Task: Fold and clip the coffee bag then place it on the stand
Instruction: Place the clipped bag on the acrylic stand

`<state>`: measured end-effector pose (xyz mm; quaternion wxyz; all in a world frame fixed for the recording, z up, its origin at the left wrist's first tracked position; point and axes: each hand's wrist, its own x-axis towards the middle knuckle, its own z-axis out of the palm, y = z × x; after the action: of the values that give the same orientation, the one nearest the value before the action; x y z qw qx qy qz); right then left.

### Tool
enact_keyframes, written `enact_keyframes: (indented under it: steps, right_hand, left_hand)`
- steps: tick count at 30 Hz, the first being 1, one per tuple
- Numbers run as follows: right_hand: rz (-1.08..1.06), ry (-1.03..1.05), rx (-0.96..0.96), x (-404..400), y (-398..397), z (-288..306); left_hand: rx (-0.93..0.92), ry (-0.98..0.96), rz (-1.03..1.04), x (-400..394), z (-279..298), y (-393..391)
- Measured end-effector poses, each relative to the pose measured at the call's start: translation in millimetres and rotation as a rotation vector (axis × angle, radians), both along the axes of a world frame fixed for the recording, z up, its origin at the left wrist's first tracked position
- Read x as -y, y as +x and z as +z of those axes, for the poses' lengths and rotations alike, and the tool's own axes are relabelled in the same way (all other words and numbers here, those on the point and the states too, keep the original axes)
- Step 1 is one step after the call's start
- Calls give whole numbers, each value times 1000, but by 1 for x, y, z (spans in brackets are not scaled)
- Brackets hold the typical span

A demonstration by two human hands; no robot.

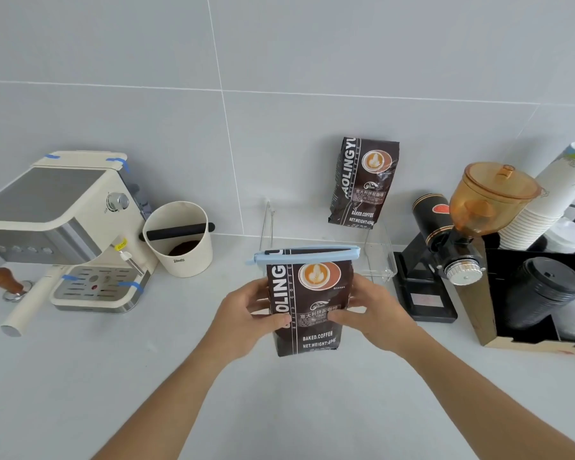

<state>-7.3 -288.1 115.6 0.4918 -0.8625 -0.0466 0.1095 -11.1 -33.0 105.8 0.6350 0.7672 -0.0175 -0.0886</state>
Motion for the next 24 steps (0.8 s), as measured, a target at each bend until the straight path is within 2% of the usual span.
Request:
enact_keyframes:
  steps: [13, 20, 24]
  right_hand:
    - [-76, 89, 198, -15, 64, 72]
    - [-115, 164, 227, -18, 115, 85]
    - [-101, 169, 227, -26, 141, 86]
  left_hand:
    - [195, -49, -28, -1, 77, 74]
    - [264, 13, 20, 4, 96, 116]
    - [296, 118, 96, 8, 102, 137]
